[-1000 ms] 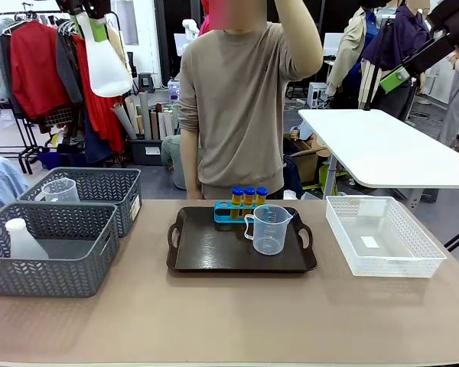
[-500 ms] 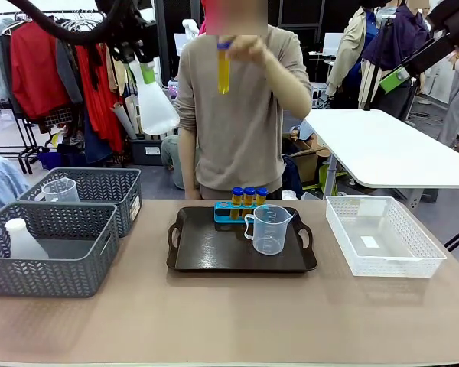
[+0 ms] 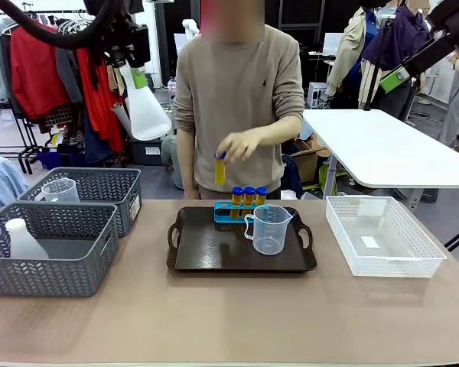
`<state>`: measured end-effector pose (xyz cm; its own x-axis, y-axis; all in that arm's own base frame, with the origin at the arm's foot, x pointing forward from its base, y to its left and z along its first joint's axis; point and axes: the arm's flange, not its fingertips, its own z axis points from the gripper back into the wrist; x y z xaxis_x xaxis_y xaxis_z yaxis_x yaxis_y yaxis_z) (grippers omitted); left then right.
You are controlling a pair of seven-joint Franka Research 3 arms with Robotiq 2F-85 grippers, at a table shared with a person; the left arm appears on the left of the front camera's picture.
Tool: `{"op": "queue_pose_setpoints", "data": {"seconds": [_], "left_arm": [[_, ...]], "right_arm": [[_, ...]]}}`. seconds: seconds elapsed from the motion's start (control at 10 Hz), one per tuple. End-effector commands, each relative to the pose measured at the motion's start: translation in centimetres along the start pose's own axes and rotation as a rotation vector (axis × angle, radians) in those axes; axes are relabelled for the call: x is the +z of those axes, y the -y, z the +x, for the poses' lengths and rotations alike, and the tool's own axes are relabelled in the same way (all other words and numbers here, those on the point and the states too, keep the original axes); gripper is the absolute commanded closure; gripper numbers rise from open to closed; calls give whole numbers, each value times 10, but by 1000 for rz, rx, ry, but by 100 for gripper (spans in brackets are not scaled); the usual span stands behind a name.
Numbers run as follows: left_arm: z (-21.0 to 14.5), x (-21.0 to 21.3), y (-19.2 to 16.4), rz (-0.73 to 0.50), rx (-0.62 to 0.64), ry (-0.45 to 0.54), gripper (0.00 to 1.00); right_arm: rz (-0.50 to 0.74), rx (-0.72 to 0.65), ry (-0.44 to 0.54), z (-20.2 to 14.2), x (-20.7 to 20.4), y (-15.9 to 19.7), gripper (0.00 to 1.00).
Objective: Prepare the laboratory tools.
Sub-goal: Pick up one Small flask and place it on the Handle tray.
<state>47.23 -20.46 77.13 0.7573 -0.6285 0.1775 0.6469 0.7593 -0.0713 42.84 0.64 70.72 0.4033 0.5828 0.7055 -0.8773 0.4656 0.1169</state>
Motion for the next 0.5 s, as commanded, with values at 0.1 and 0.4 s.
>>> {"op": "queue_pose_setpoints", "data": {"seconds": [0.1,0.4], "left_arm": [[-45,15,-19,42,23,23,100],[-79,37,-35,128,84,5,100]], "right_arm": [[7,9,12,2,1,-1,0],[7,9,12,2,1,-1,0]]}}
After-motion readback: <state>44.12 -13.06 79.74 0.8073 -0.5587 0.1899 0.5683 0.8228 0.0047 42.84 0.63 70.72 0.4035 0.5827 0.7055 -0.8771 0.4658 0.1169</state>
